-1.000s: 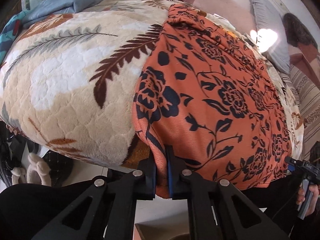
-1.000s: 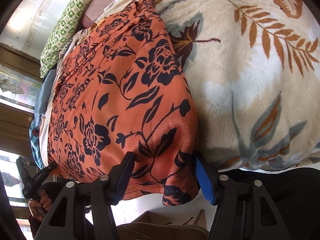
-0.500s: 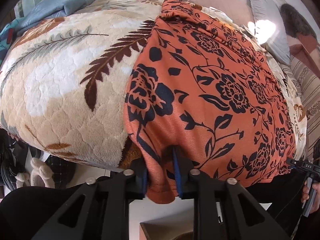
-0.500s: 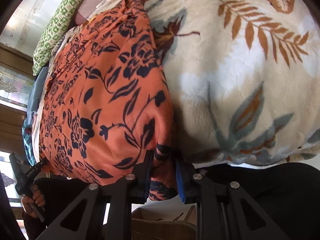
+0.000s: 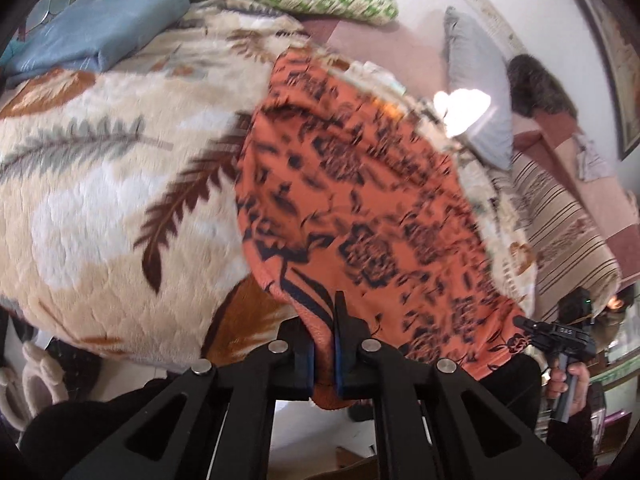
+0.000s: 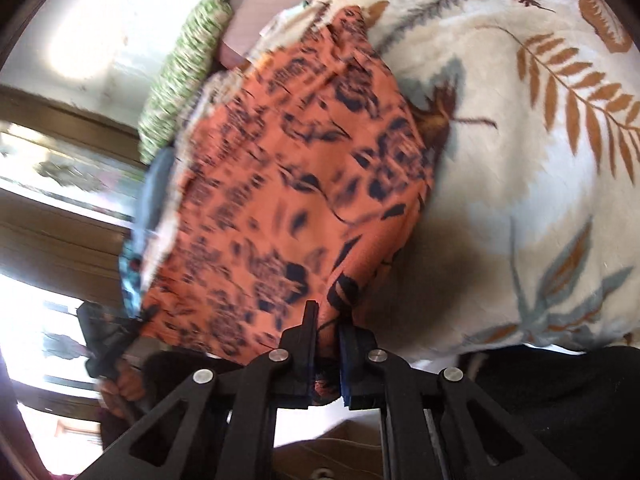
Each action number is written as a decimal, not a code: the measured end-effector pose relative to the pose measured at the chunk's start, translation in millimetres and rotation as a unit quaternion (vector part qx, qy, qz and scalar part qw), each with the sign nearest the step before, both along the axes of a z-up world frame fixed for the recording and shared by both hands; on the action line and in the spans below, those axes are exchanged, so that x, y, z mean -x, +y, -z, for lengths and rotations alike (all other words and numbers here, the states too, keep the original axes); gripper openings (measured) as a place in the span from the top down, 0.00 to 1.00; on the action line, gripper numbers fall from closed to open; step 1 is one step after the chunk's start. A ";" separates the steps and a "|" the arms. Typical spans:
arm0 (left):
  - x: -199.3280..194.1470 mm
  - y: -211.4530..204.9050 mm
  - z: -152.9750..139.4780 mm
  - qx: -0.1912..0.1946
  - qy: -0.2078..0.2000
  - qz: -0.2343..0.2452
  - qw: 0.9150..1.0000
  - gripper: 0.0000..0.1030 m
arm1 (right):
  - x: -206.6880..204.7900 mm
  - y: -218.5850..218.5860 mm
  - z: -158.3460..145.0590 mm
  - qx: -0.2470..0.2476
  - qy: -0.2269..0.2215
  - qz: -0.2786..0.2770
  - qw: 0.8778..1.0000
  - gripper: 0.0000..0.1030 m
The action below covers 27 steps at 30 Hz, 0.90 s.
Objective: Fold small clothes
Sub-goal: 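Carry the hem over onto the collar with both grippers and open them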
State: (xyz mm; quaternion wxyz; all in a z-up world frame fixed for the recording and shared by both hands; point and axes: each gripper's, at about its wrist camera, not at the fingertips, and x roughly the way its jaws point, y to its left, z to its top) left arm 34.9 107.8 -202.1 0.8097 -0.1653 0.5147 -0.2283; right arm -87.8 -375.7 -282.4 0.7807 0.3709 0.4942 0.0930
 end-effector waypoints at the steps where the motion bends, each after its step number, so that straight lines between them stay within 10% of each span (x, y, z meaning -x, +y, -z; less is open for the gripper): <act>1: -5.0 1.9 -9.0 0.008 -0.006 0.001 1.000 0.94 | -3.9 -3.4 -5.8 -0.018 -0.011 0.005 1.000 0.91; 16: -131.7 -2.0 -63.8 0.064 -0.027 -0.025 0.997 0.93 | -105.0 -66.5 -66.9 -0.098 -0.111 0.087 0.985 0.91; 27: -262.8 -37.3 -25.2 0.055 0.004 -0.041 0.998 0.93 | -240.8 -97.9 -73.4 -0.058 -0.107 0.081 0.989 0.88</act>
